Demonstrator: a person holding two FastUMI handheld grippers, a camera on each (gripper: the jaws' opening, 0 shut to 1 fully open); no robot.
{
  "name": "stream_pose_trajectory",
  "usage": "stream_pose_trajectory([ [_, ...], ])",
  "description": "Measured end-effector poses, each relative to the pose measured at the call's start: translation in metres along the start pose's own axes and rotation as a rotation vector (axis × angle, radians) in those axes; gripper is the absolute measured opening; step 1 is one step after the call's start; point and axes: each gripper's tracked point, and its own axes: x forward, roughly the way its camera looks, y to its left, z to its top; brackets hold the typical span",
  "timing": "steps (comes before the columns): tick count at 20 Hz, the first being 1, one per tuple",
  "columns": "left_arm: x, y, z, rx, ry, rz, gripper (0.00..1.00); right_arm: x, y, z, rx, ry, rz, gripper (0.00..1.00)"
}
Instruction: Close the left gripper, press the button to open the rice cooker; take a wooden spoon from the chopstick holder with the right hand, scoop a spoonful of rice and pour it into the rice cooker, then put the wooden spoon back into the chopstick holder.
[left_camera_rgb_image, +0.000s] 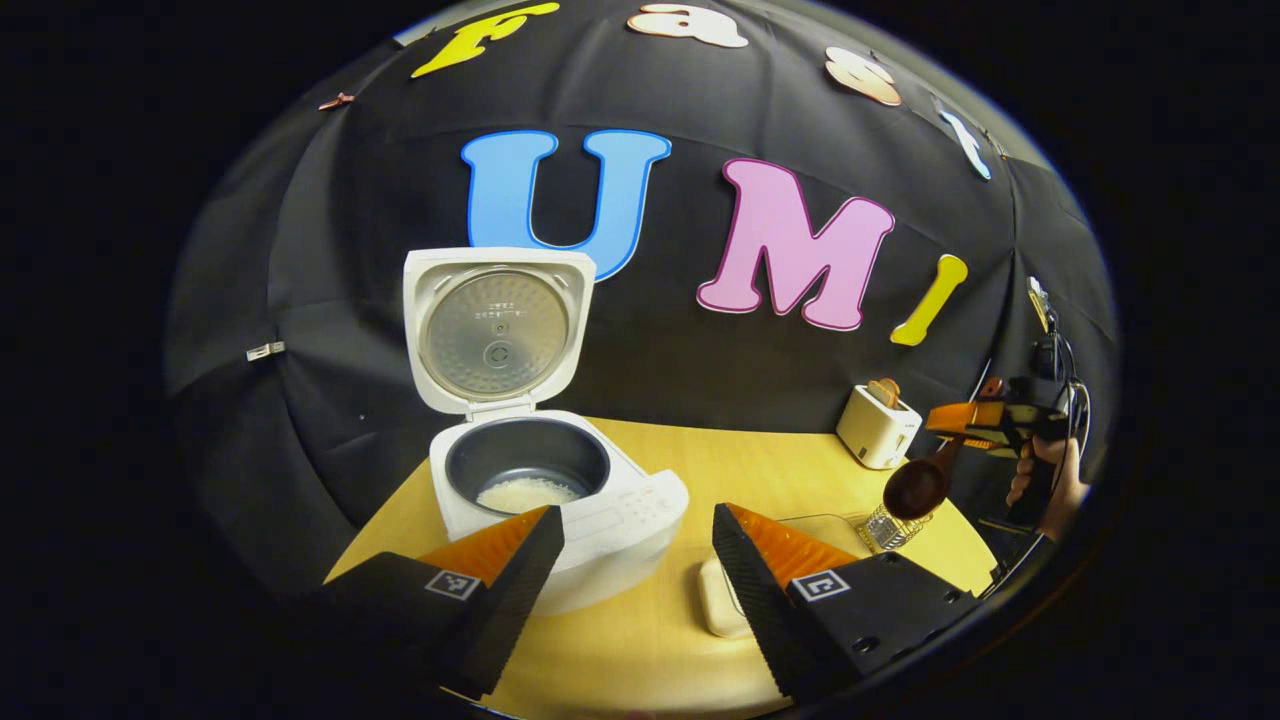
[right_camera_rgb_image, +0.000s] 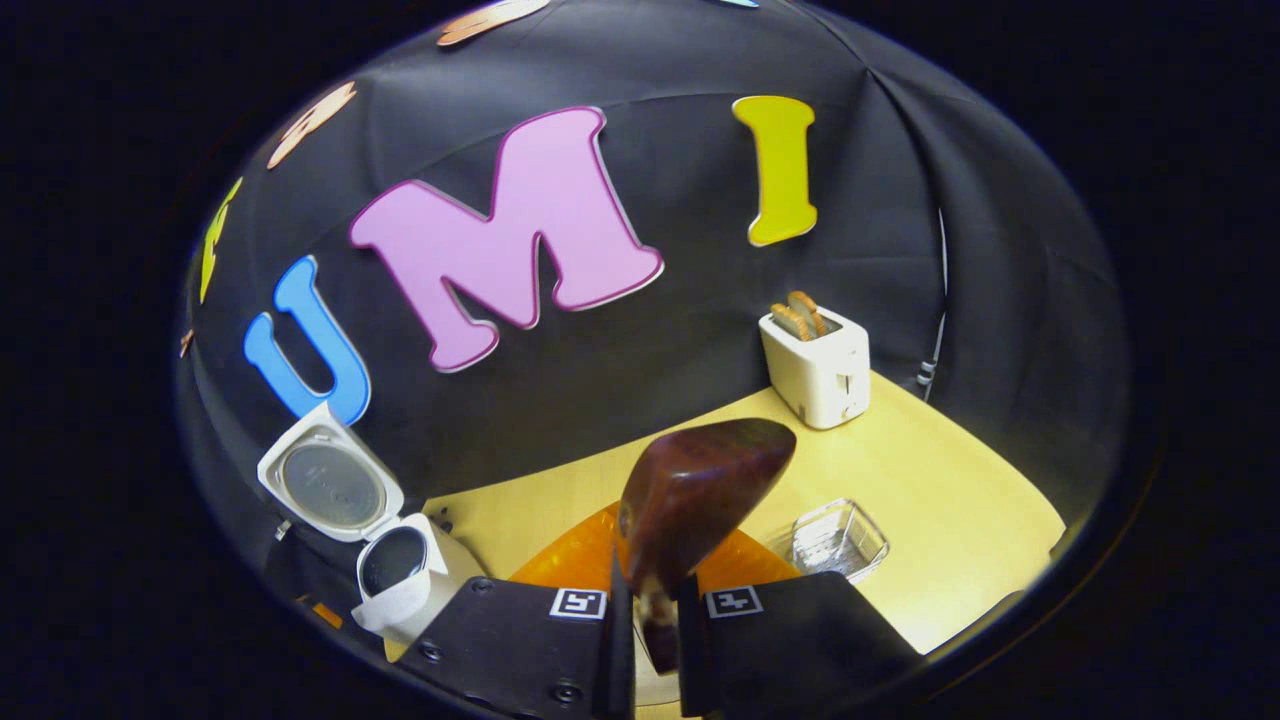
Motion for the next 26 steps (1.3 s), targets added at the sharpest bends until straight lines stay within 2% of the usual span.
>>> stream_pose_trajectory([
  [5, 0.001, 0.019, -0.003, 0.03, 0.011, -0.03, 0.97, 0.016, 0.014, -0.051, -0.02, 0.008, -0.011, 0.22],
  [9, 0.004, 0.021, -0.021, 0.061, 0.047, -0.061, 0.97, 0.04, 0.015, -0.092, -0.1, 0.013, -0.049, 0.21],
  [14, 0.004, 0.014, -0.044, 0.012, 0.087, -0.103, 0.97, 0.066, 0.019, -0.136, -0.134, 0.086, -0.073, 0.22],
  [20, -0.001, 0.032, -0.053, -0.047, 0.089, -0.058, 0.96, 0.067, 0.043, -0.174, -0.057, 0.191, -0.052, 0.22],
  [24, -0.007, 0.048, -0.052, -0.099, 0.084, -0.023, 0.97, 0.057, 0.063, -0.182, -0.087, 0.209, -0.039, 0.22],
  [26, -0.011, 0.053, -0.051, -0.11, 0.07, -0.013, 0.96, 0.052, 0.073, -0.19, -0.063, 0.231, -0.028, 0.22],
])
